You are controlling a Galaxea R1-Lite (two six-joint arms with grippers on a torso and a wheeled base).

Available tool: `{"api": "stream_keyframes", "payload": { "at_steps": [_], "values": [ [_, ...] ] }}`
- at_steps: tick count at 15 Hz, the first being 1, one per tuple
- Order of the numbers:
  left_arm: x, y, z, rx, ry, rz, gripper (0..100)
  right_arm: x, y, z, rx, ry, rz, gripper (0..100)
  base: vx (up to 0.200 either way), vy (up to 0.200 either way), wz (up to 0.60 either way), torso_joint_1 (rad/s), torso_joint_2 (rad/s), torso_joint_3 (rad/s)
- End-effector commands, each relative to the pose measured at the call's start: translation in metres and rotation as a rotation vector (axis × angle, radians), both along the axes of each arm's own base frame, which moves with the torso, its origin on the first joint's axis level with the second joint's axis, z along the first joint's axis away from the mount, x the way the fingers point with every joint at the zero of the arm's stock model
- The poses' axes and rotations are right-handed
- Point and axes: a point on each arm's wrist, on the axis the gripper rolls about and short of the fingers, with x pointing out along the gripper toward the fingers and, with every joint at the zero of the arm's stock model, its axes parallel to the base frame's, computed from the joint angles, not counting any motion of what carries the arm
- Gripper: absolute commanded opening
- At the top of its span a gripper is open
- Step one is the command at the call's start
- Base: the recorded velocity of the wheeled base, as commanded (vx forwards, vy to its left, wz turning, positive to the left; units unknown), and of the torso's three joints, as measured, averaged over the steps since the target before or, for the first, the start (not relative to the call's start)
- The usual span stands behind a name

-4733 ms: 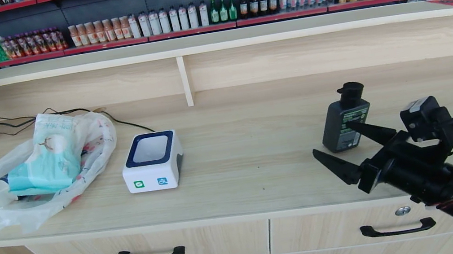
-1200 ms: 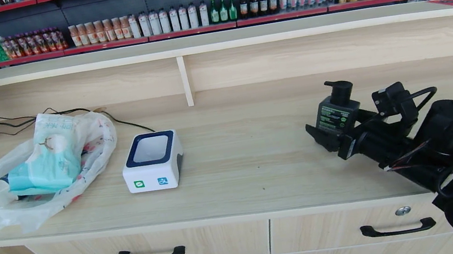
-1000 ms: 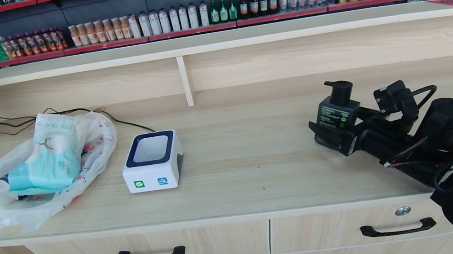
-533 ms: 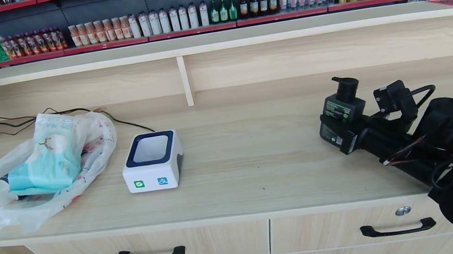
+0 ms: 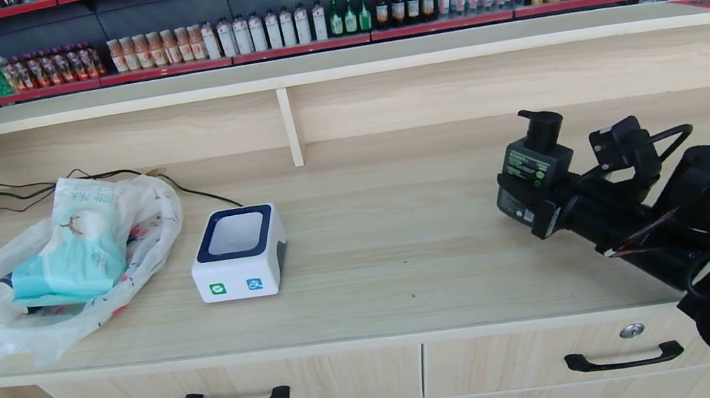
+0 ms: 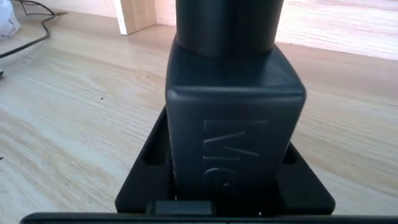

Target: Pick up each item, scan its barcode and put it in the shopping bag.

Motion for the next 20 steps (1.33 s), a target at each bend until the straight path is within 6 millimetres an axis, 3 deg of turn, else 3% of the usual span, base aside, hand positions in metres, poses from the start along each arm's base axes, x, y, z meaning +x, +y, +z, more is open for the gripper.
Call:
{"api": "stream_keyframes", "payload": {
  "at_steps": [1,3,6,9,17,20],
  "values": [
    [0.0,0.0,0.0,0.0,-0.001,0.001,100,-0.026,0.014,0.028,0.022,-0.087,0.069,0,0.0,0.0,0.0,0.0,0.0,0.0],
    [0.0,0.0,0.0,0.0,-0.001,0.001,100,-0.061,0.033,0.041,0.038,-0.114,0.18,0,0.0,0.0,0.0,0.0,0.0,0.0],
    [0.0,0.0,0.0,0.0,-0.001,0.001,100,-0.118,0.055,0.04,0.048,-0.086,0.379,0,0.0,0.0,0.0,0.0,0.0,0.0],
    [0.0,0.0,0.0,0.0,-0.001,0.001,100,-0.143,0.083,0.058,0.176,-0.083,0.564,0,0.0,0.0,0.0,0.0,0.0,0.0],
    [0.0,0.0,0.0,0.0,-0.001,0.001,100,-0.147,0.099,0.087,0.481,0.056,0.729,0,0.0,0.0,0.0,0.0,0.0,0.0],
    [0.0,0.0,0.0,0.0,-0.001,0.001,100,-0.16,0.096,0.096,0.554,0.09,0.794,0,0.0,0.0,0.0,0.0,0.0,0.0]
  ]
}}
